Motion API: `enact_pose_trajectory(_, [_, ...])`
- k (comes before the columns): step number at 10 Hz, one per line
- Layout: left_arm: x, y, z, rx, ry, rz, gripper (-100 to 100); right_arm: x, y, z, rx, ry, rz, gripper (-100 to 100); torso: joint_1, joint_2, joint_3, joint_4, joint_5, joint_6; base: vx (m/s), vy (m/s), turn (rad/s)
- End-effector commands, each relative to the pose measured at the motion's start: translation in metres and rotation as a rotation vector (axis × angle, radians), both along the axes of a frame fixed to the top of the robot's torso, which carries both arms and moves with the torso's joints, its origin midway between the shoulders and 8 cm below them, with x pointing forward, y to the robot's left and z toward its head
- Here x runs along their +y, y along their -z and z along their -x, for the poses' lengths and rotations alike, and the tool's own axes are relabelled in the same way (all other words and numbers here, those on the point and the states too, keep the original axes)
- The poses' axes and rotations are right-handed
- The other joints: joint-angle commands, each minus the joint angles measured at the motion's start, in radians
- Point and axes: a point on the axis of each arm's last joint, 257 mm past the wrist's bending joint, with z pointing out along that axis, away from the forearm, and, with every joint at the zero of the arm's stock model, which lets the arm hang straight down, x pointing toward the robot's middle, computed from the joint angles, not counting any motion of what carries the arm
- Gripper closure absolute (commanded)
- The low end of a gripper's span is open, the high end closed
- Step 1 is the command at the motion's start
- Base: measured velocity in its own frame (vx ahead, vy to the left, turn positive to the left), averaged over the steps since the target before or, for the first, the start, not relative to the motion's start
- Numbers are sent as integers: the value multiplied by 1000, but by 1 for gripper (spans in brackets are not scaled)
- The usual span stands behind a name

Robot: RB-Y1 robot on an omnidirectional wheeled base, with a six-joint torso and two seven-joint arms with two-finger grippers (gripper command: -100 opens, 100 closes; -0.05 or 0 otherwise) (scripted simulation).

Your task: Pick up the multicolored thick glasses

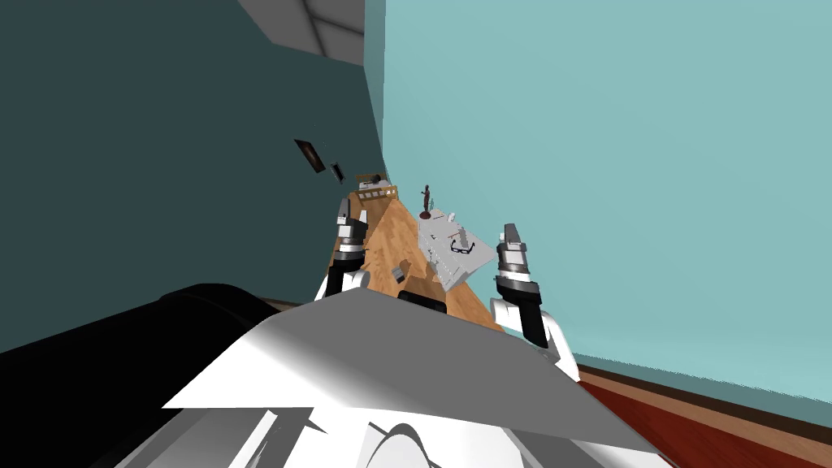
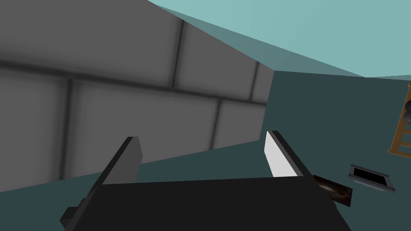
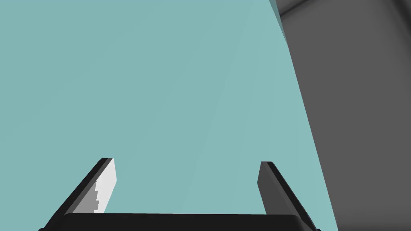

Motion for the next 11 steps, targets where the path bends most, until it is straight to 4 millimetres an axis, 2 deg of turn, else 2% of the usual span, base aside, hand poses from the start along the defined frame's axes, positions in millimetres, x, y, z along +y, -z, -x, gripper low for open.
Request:
enact_pose_trajectory(1, [0, 0, 0, 0, 0, 0, 0, 2, 12, -10, 27, 5, 31, -100, 0, 0, 0, 0, 0, 0, -34, 84, 21])
enact_pose_trajectory(5, [0, 0, 0, 0, 0, 0, 0, 1, 52, -38, 107, 26, 204, -100, -1, -1, 0, 0, 0, 0, -45, 101, 82])
enact_pose_trajectory(6, [0, 0, 0, 0, 0, 0, 0, -2, 63, -40, 129, 30, 204, -100, 3, 1, 0, 0, 1, 0, -46, 115, 21])
enact_pose_trajectory(7, [0, 0, 0, 0, 0, 0, 0, -2, 64, -41, 133, 30, 203, -100, 1, 0, 0, 0, 0, 0, -11, 34, -21])
enact_pose_trajectory(11, [0, 0, 0, 0, 0, 0, 0, -12, 102, -61, 205, 55, 332, -100, -1, -1, 0, 0, 0, 0, -28, 73, 68])
